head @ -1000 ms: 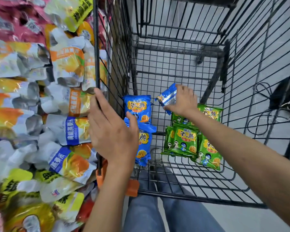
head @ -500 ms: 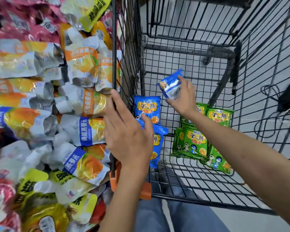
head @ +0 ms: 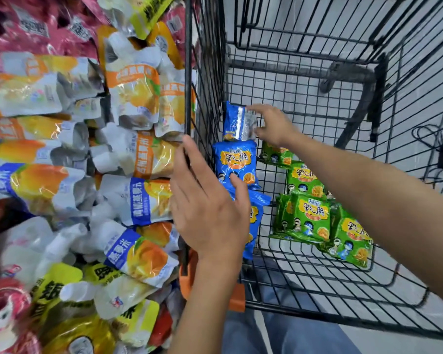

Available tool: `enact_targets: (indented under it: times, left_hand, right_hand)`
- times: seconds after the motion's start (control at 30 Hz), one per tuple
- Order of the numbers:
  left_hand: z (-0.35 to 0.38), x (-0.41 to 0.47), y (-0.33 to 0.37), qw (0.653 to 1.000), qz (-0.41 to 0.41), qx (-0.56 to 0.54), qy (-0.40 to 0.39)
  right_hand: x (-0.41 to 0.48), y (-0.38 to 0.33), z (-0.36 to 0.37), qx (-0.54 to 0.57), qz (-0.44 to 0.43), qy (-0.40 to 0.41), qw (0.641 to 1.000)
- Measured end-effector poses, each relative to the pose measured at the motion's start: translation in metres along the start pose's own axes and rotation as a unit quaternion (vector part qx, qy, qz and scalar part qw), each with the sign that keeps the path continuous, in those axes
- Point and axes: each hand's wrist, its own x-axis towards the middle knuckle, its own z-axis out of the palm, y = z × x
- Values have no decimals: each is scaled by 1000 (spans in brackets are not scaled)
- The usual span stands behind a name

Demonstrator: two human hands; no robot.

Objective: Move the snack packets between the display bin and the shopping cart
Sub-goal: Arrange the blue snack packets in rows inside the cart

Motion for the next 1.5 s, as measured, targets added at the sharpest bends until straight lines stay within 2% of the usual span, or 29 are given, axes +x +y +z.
enact_targets:
  times: [0.07,0.17,0.23,0.33,0.43,0.53,0.63,0.73,0.8,0.93,1.1,1.23,1.5]
  left_hand:
    - [0,0,0,1000,1,-4,1]
    - [0,0,0,1000,3,-4,2]
    - [0,0,0,1000,3,-4,2]
    - [0,-1,1,1000,1,-4,1]
    - [-1,-1,1,1000,3,-4,2]
    - [-2,0,1,1000,0,-4,0]
    - [-4,0,2,1000,-7,-5,-6]
    - [-5,0,3,1000,-8,-3,-8]
    - [-6,0,3,1000,-7,-2,-9]
    - [-7,0,5,1000,-8,-4,-8]
    - [-7,-1,4,1000,-4,-5,-8]
    - [-6,-1,3,1000,-2,-6,-8]
    - [-6,-2,3,1000,5,-11,-10]
  right_hand:
    - [-15,15,5,-46,40,18,998]
    - [-41,36,16,-108,86,-63,988]
    - [-54,43,21,-146,72,-83,983]
    - [-63,45,21,-167,52,-44,984]
    - [-73,43,11,-112,61,12,992]
    - [-95,45,-2,-99,9,48,994]
    - [-121,55,-13,-168,-30,-26,985]
    - [-137,70,-17,-225,-9,-126,966]
    - [-141,75,-17,-211,7,-142,967]
    - [-141,74,-14,-180,23,-110,977]
    - [-138,73,-10,-217,25,-104,970]
    - [-135,75,-8,-250,12,-66,966]
    - [-135,76,-9,-256,-1,-73,964]
